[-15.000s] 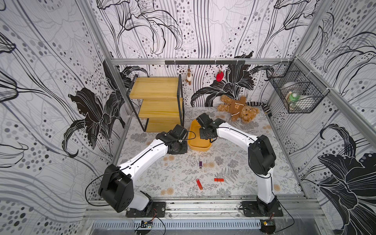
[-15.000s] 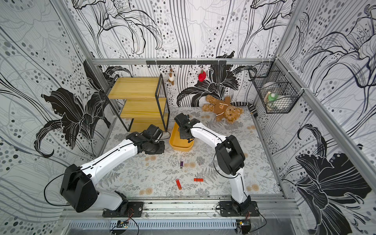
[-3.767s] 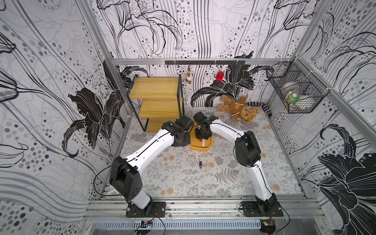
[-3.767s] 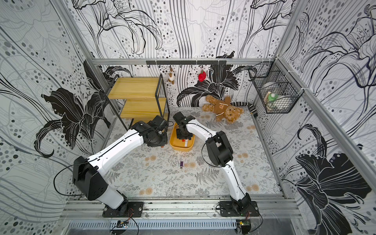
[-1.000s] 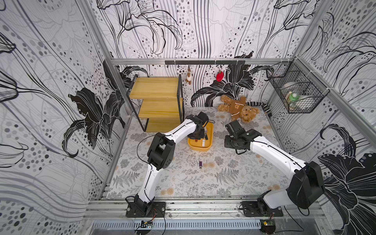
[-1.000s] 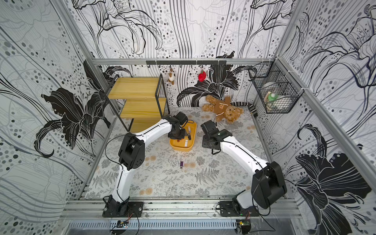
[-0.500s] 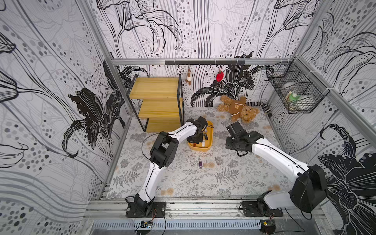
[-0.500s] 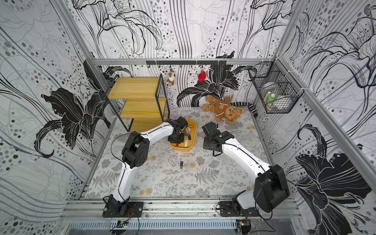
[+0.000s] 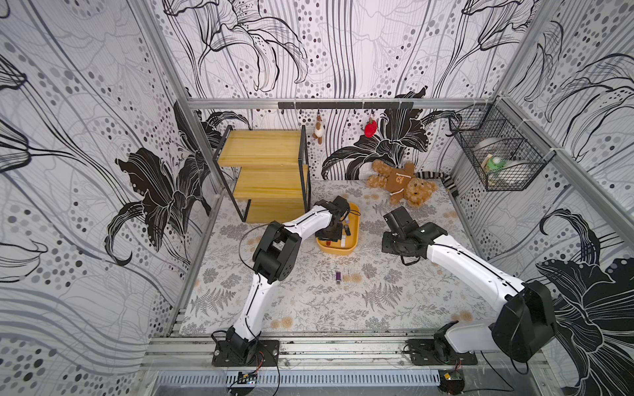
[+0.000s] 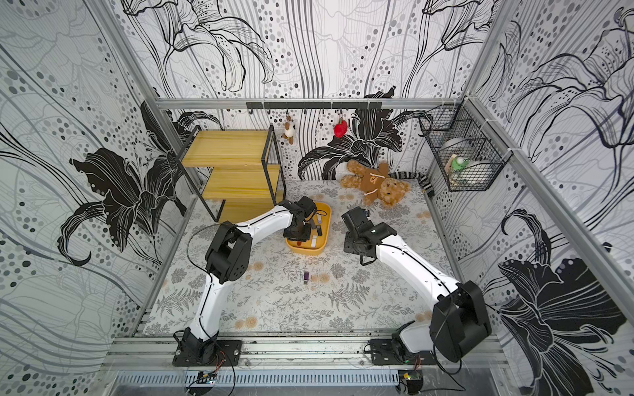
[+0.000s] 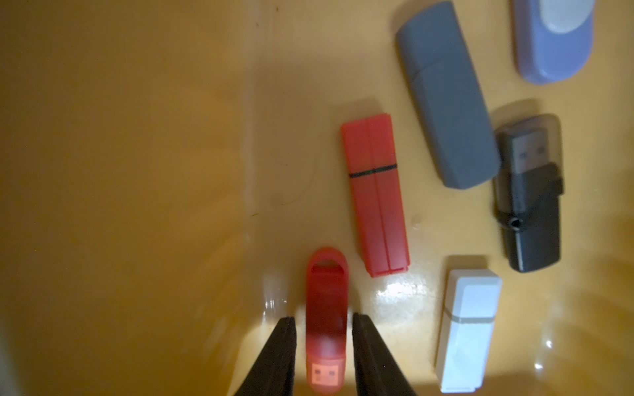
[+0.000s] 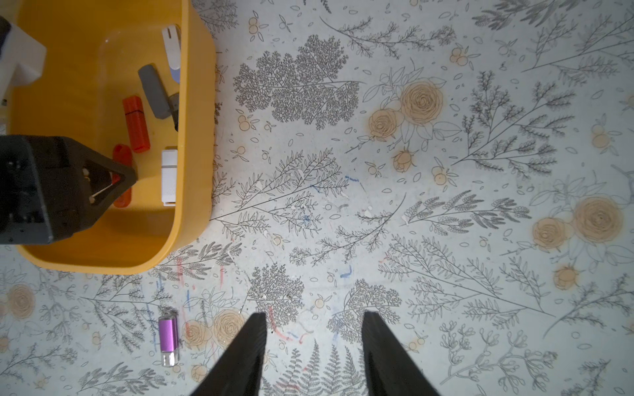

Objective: Put the usb flash drive into the storage box
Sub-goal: Place the USB flash in the storage box, then pick up the USB flash from the center of the board.

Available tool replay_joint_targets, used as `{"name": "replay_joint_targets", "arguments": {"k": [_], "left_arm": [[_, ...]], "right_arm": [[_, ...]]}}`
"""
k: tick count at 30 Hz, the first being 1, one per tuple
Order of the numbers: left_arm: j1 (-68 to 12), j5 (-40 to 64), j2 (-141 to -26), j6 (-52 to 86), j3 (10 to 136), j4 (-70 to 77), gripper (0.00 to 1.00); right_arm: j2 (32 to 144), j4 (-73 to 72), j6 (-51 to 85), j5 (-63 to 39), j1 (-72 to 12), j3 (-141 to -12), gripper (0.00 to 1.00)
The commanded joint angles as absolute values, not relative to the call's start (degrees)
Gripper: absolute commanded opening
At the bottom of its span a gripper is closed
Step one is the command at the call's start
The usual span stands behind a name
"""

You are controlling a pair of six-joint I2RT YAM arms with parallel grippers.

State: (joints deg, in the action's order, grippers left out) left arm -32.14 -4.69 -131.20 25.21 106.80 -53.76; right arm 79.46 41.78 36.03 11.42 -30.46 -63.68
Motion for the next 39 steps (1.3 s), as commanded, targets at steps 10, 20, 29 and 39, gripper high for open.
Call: {"name": "replay_joint_targets", "arguments": {"k": [10,20,29,39], "left_arm": [[-31.58,-5.35,-122.10,26.39,125.64,-62.21,0.45],[-29.56,-9.58,-101.26,30.30,102.58,-59.04,0.54],[-24.94,-10.03,-90.44,30.94,82.93,-56.08,0.57],[-22.62,-9.59,-85.65,30.60,75.92,-55.30,0.57]], "right_arm": [[79.39,40.50,40.45,10.96,-36.62,-60.01,0.52],[92.05,37.55,43.40,7.52,-49.81,-65.75,0.54],[105.74,37.84,40.14,1.19,-52.47,-75.55,0.56],[111.89,41.66,40.43,0.79,-53.30,-79.66,0.54]]}}
